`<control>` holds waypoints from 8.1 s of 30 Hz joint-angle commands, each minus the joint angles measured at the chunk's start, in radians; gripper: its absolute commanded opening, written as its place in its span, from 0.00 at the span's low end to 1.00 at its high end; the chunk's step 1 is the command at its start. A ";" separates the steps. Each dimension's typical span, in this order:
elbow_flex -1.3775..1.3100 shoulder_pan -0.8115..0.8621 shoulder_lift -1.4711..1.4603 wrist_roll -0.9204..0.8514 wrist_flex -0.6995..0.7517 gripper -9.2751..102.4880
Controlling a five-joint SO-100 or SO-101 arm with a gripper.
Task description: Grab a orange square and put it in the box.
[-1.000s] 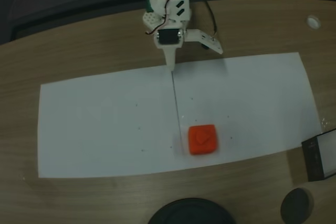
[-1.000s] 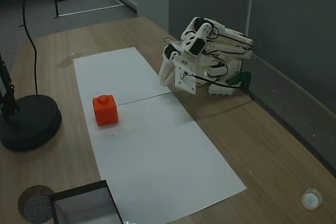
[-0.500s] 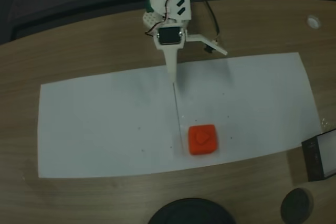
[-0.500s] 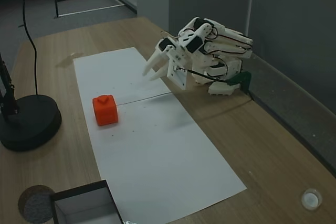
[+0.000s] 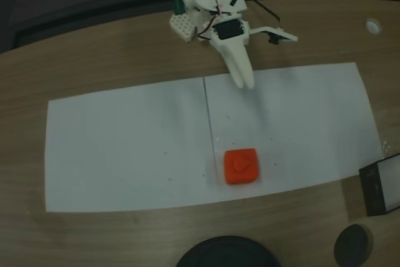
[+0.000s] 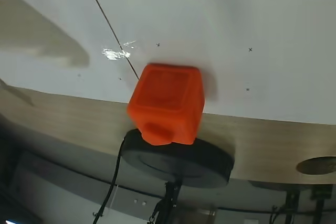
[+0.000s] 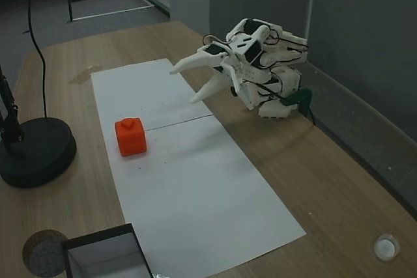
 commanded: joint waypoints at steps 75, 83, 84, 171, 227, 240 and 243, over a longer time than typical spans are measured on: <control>-2.080 -0.305 -1.715 -0.166 0.282 0.14; -2.442 -0.390 -2.022 -0.117 0.252 0.14; -2.493 -0.399 -2.066 -0.117 0.252 0.14; -2.839 -0.411 -2.672 -0.075 -0.091 0.12; -1.801 0.236 -0.282 -0.028 0.815 0.08; -1.620 0.238 -0.012 -0.040 0.815 0.08; -1.559 0.238 0.048 -0.071 0.810 0.08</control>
